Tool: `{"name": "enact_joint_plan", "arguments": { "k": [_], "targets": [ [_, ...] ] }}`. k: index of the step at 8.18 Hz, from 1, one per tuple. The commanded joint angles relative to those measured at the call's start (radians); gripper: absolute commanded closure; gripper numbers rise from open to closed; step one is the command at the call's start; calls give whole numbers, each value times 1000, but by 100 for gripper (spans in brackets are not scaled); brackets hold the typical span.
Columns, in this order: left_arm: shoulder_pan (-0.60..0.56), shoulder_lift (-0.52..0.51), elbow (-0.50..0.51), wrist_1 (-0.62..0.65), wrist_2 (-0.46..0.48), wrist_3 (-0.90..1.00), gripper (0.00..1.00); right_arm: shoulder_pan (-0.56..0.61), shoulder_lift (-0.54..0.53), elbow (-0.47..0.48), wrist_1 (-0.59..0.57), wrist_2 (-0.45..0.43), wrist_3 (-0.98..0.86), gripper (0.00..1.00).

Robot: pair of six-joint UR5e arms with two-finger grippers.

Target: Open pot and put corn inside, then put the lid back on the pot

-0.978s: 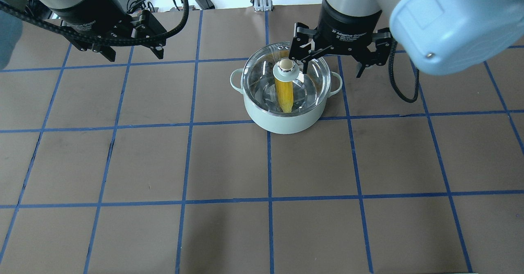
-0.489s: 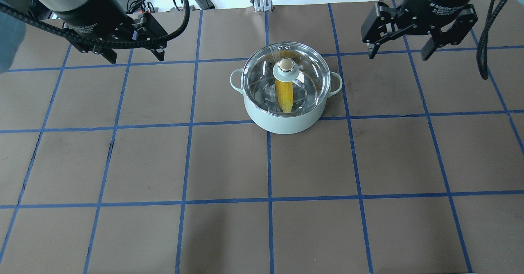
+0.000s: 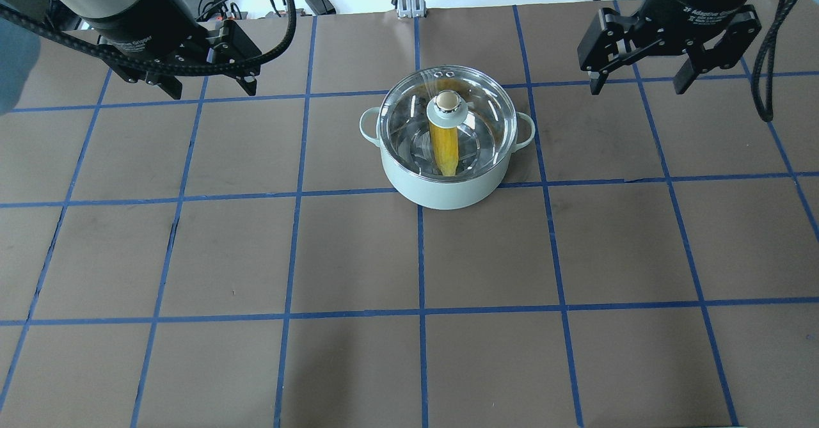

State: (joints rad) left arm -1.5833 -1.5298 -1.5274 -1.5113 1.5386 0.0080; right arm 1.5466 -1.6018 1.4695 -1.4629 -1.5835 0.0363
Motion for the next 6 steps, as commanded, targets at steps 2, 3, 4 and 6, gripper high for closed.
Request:
{"name": "enact_joint_plan", "arguments": {
  "k": [2, 3, 4, 6],
  "targets": [
    [0, 3, 10, -1, 0, 0, 0, 0, 5, 0, -2, 3, -1, 0],
    [0, 3, 10, -1, 0, 0, 0, 0, 5, 3, -5, 3, -1, 0],
    [0, 3, 10, -1, 0, -2, 0, 0, 3, 9, -11, 2, -3, 0],
    [0, 2, 9, 0, 0, -2, 0, 0, 3, 9, -14, 3, -3, 0]
  ]
}}
